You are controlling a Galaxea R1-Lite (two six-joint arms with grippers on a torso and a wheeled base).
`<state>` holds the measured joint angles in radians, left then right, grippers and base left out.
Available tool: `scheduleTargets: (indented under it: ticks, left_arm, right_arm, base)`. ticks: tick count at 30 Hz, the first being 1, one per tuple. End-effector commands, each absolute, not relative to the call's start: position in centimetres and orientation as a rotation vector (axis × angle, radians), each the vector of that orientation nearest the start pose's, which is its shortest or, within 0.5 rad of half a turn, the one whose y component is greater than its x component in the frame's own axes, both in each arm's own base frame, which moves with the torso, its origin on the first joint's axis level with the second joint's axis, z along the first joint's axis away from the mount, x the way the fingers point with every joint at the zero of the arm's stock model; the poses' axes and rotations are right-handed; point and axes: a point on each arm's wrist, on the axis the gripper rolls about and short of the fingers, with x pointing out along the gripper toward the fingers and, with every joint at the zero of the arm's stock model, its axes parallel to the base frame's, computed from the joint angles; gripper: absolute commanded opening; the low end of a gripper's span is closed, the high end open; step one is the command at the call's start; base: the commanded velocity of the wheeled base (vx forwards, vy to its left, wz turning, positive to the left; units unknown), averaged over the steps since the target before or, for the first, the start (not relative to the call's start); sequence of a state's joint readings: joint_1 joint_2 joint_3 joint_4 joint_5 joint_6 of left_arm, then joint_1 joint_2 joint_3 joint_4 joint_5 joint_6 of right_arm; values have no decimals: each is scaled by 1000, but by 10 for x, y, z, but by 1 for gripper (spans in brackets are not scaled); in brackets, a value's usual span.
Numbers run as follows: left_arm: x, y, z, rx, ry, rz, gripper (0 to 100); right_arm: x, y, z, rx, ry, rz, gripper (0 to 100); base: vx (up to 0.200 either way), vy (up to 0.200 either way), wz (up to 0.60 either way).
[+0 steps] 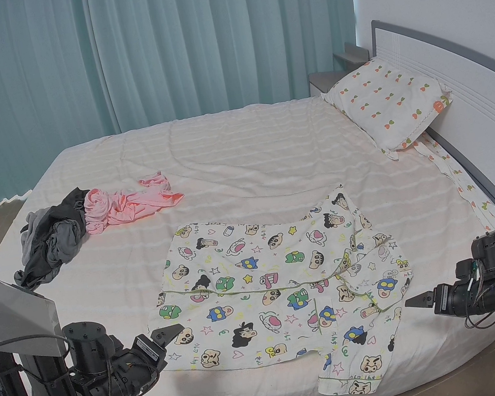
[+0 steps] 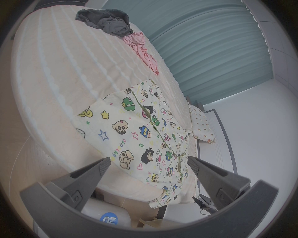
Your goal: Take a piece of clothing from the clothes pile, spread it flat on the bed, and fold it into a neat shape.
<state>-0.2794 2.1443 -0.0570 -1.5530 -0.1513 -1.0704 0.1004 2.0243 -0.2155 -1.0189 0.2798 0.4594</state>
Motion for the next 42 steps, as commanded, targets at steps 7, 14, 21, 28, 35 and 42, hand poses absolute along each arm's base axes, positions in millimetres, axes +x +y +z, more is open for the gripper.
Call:
scheduleTargets:
  ticks: [7,14,21,28,35,42]
  left_arm:
    - [225,-47,13,-936,644,-58,100]
    - [221,-36,-5,-781,707,-31,100]
    - [221,-31,-10,-752,723,-20,100]
    - [223,-26,-9,-765,711,-15,100]
    - [223,-5,-4,-806,695,-58,100]
    - [223,8,-9,-759,691,-35,100]
  right_arm:
    - [236,73,-59,378,895,233,100]
    - [221,78,-67,339,928,260,100]
    - [214,78,-71,334,949,282,100]
    - [213,83,-71,294,952,386,100]
    - [226,89,-68,274,884,450,100]
    - [229,108,-88,255,911,482,100]
  base:
    - [0,0,0]
    - [0,0,0]
    - [0,0,0]
    - [0,0,0]
    - [0,0,0]
    - [0,0,0]
